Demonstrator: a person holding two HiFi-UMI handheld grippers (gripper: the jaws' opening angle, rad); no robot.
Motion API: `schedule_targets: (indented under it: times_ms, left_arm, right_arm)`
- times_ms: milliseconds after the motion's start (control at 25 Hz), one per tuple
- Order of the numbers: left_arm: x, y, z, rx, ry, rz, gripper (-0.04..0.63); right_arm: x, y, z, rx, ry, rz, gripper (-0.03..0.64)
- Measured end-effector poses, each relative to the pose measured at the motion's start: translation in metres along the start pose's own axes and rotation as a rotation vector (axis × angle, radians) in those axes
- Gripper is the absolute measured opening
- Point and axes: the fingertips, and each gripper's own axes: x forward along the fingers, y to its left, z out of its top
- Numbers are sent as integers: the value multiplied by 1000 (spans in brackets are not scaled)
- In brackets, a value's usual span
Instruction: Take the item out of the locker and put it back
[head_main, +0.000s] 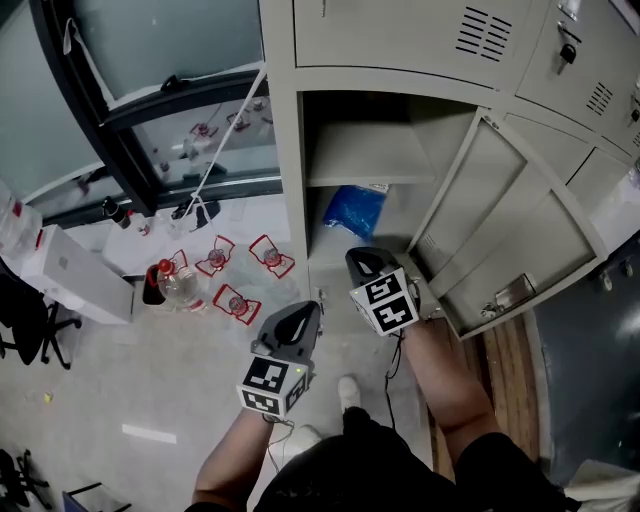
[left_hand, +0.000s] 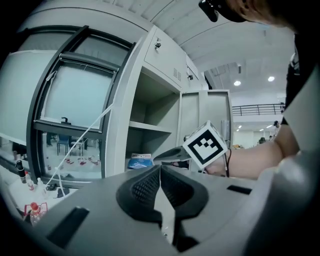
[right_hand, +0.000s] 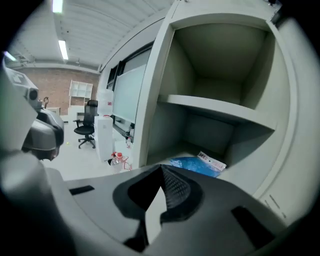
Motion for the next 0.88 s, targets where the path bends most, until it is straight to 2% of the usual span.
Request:
schedule_targets:
  times_ms: [440, 680, 880]
  left_arm:
    - [-62, -22, -8, 26, -2, -49, 8]
    - [-91, -39, -22, 33, 12, -88, 8]
    - [-107, -47, -27, 20, 16, -93, 8]
  right_arm:
    - [-82, 74, 7, 108, -97, -2, 0]
    - [-120, 107, -1, 157, -113, -33, 0]
    - [-147, 123, -7, 179, -111, -53, 0]
